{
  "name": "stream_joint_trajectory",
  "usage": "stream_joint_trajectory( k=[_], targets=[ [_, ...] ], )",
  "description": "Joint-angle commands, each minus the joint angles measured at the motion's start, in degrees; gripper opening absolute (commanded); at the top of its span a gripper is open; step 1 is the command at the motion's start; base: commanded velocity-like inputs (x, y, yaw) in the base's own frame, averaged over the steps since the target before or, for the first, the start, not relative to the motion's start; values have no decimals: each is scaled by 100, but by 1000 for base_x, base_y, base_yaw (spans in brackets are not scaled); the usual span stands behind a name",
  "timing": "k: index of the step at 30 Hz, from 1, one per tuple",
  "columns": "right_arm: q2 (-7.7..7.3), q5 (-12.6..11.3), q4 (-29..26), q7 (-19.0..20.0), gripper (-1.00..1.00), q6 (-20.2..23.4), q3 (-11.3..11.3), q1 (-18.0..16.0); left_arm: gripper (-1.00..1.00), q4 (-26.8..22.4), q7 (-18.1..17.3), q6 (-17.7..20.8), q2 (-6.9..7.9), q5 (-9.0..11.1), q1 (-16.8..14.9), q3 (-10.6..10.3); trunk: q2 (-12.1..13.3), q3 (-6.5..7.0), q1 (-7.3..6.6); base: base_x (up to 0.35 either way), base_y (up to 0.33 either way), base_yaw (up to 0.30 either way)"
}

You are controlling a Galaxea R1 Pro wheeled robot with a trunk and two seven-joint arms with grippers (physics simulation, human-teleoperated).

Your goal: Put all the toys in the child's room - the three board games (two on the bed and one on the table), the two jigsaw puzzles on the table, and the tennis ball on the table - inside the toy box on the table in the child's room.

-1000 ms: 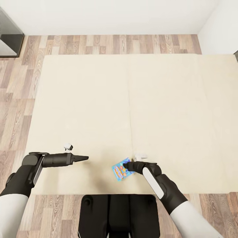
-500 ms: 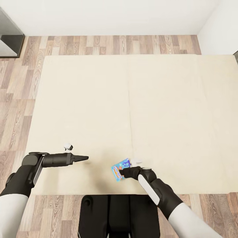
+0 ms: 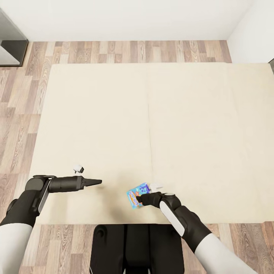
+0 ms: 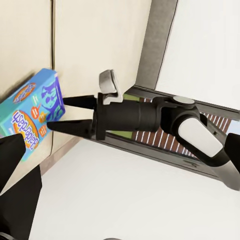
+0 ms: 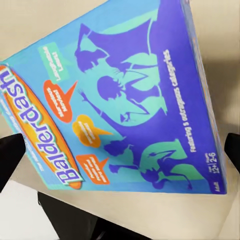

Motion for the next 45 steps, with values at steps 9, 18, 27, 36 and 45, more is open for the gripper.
stream_joint_trajectory(
  k=[9, 18, 27, 36, 45],
  targets=[
    [-9, -72, -3, 473, 100, 15, -32, -2, 100, -3, -30, 60, 1, -21, -1, 1, -9, -6, 3, 0, 0, 0],
    [5, -101, 178, 759, 100, 15, -60, -3, 100, -3, -30, 60, 4, -21, -1, 3, -9, -6, 3, 0, 0, 0],
    [16, -107, 318, 765, 100, 13, -63, -2, 100, -3, -30, 60, 9, -21, -1, 3, -9, -6, 3, 0, 0, 0],
    [18, -92, 339, 763, 100, -5, -64, -2, 100, -3, -30, 60, 9, -21, -1, 3, -9, -6, 3, 0, 0, 0],
    [17, -84, 337, 763, 100, -68, -64, -3, 100, -3, -30, 60, 6, -21, -1, 3, -9, -6, 3, 0, 0, 0]
  ],
)
